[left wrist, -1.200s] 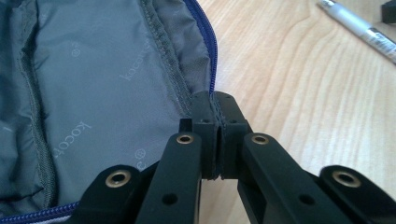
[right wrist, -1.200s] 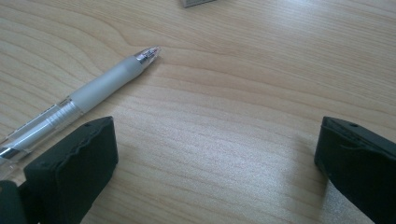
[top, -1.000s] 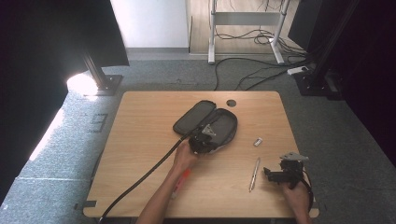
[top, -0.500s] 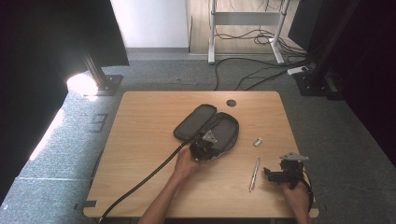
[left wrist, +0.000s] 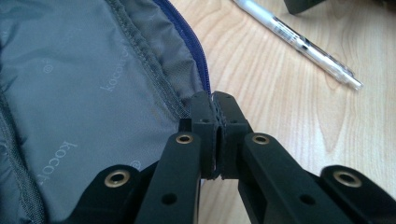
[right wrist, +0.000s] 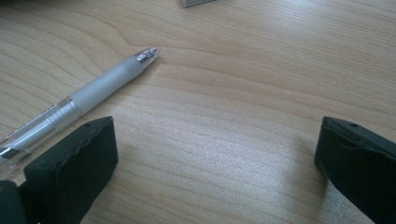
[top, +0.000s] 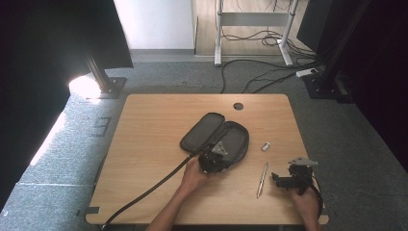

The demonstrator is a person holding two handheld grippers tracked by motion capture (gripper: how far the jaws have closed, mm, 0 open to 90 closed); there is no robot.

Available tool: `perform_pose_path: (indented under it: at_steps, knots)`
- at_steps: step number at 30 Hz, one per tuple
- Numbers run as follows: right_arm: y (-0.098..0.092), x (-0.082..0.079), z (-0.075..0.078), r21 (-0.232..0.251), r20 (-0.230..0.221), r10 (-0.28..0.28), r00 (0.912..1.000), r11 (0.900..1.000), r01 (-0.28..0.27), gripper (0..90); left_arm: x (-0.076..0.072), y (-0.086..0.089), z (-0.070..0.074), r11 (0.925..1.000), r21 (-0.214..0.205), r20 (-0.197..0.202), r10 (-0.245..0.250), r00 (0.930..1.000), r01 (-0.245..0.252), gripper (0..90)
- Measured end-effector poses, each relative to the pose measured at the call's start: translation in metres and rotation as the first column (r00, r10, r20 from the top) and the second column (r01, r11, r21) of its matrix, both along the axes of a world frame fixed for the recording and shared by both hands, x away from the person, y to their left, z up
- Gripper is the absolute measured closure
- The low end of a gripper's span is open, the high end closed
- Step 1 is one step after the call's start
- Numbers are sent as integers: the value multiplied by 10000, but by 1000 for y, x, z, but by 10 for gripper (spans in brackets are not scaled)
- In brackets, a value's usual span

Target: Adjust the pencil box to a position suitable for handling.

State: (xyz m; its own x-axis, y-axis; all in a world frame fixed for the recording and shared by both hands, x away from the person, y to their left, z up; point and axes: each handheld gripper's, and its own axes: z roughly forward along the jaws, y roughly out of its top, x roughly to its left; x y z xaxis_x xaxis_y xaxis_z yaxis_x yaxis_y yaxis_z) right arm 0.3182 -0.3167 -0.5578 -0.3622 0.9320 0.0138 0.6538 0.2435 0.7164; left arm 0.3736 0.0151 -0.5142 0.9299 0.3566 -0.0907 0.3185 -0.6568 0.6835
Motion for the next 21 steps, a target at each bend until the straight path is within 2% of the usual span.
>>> perform_pose_path:
  at_steps: [9, 21]
  knots:
    - [0, 0, 0, 1, 1, 0, 10000, 10000, 0, 0, -15, -4, 1, 9997, 32, 18, -256, 9997, 256, 873]
    - [0, 0, 0, 0, 0, 0, 10000, 10000, 0, 0, -32, -4, 0, 9991, -100, -147, -414, 9990, 413, 868]
